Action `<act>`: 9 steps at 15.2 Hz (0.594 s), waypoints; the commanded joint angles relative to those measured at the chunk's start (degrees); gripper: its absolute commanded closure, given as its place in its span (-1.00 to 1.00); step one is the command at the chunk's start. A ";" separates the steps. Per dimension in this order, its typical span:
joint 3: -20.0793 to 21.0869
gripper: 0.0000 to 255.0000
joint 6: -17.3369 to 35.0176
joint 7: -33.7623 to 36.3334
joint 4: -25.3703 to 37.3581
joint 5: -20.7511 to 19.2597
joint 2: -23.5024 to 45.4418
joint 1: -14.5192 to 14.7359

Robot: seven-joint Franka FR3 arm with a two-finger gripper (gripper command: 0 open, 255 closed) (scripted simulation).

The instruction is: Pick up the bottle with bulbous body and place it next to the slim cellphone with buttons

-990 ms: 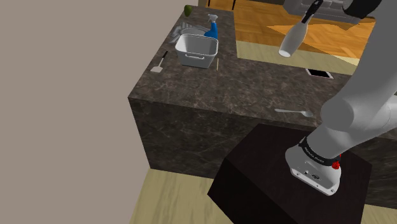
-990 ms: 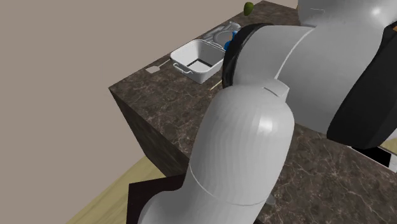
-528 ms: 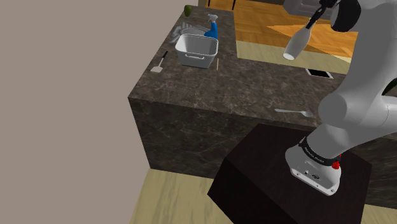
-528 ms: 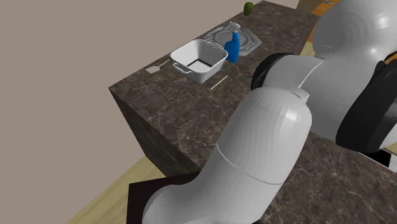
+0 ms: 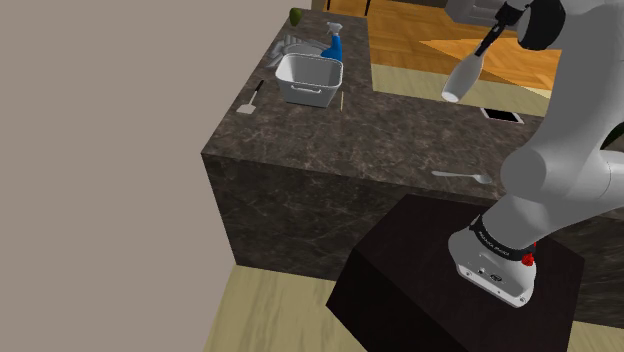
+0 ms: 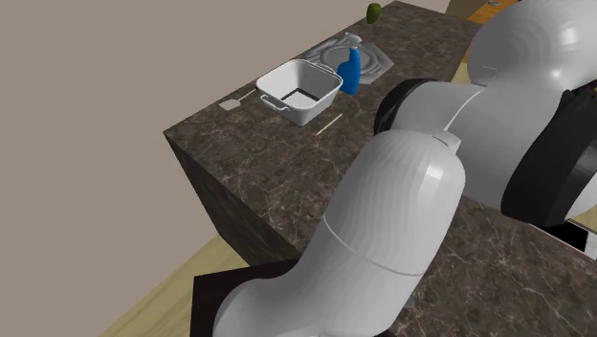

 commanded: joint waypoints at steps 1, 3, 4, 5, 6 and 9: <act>-0.03 1.00 1.80 -0.44 -2.22 0.03 -0.37 0.53; 0.03 1.00 3.81 -0.94 -4.33 0.20 -0.33 0.94; 0.03 1.00 3.82 -0.95 -4.36 0.20 -0.35 0.95; 0.03 1.00 3.81 -0.95 -4.34 0.20 -0.34 0.94; 0.03 1.00 3.81 -0.94 -4.33 0.20 -0.33 0.94; 0.03 1.00 3.81 -0.94 -4.33 0.20 -0.33 0.94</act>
